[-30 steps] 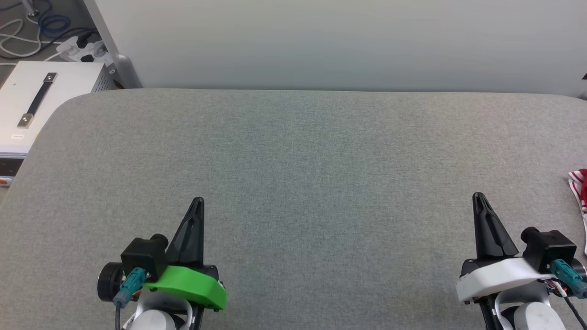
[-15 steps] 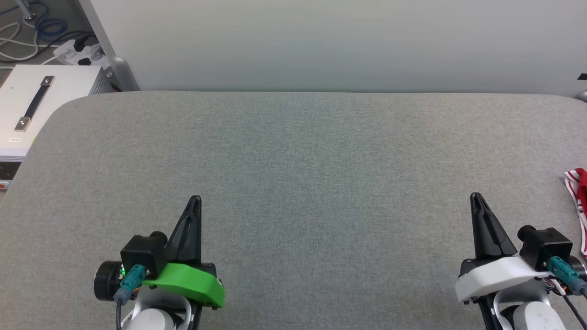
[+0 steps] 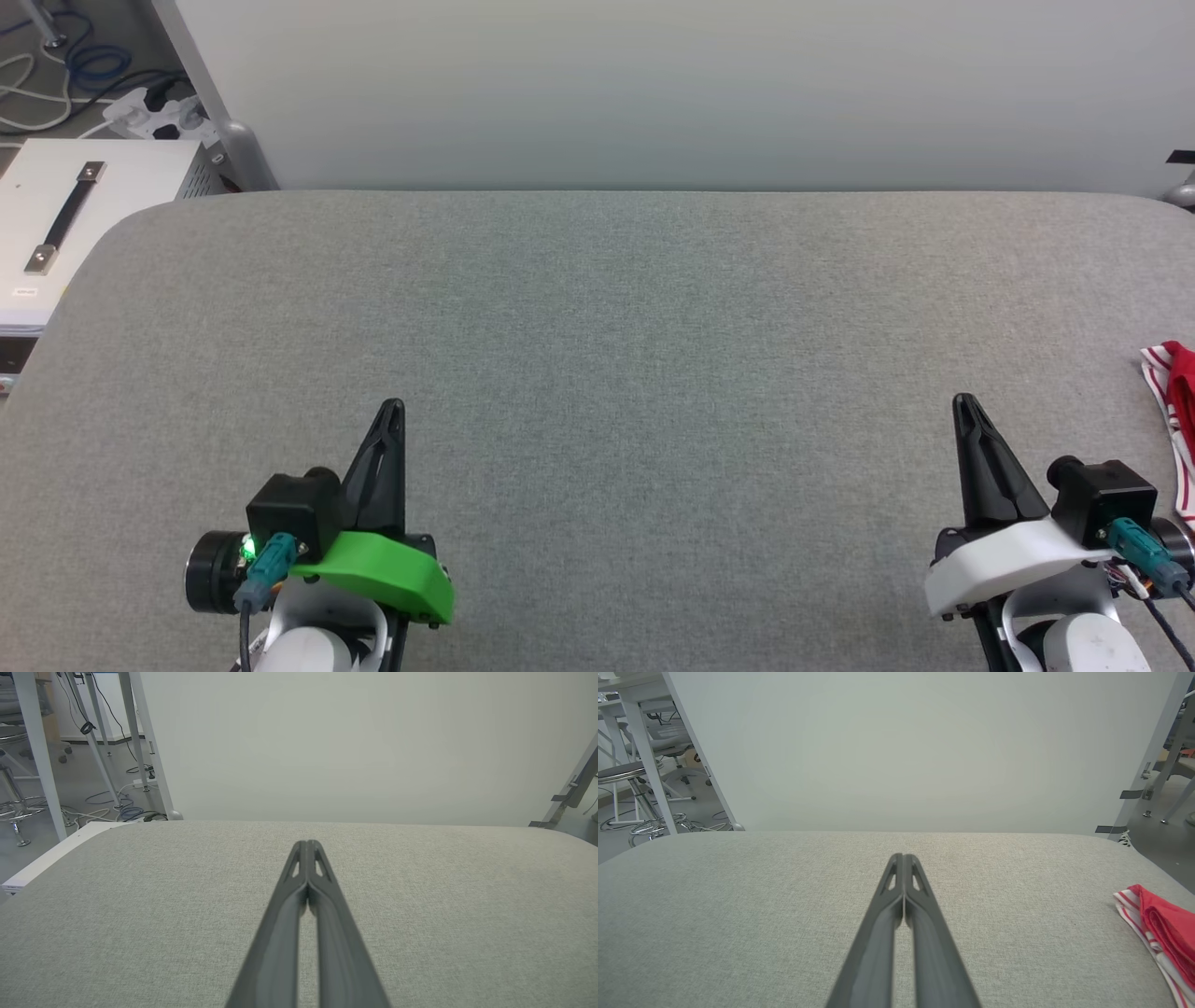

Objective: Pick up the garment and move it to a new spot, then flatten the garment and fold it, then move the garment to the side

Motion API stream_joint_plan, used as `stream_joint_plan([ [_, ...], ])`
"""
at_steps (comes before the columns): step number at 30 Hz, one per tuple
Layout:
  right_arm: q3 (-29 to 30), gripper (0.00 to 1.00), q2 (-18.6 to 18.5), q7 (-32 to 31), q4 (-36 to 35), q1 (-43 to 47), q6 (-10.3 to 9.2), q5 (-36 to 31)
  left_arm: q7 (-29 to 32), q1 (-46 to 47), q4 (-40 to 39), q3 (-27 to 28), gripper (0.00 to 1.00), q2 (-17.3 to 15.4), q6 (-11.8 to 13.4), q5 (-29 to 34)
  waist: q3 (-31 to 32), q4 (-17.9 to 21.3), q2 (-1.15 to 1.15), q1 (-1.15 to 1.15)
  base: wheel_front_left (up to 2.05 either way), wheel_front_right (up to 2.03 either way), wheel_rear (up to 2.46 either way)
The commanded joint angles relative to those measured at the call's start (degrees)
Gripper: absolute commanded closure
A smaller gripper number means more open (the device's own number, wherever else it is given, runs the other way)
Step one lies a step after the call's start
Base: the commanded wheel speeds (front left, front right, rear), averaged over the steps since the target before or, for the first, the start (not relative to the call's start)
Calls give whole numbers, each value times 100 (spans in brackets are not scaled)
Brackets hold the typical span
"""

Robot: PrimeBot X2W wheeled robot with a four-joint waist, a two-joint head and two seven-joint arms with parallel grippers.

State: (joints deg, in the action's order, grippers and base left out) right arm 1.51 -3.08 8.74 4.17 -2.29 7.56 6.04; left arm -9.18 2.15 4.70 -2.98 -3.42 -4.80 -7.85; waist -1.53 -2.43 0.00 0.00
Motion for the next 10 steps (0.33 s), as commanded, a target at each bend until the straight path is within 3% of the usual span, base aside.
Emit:
stream_joint_plan([
  [1, -20, 100, 7, -35, -46, 80, -3, -50, 36, -83, -45, 39, 100, 21, 36, 84, 3, 5, 0, 0, 0, 0, 0],
  [10, -36, 100, 9, -134, -90, 97, -4, -115, 140, -99, -95, 69, 100, 25, 88, 167, 21, 33, 0, 0, 0, 0, 0],
])
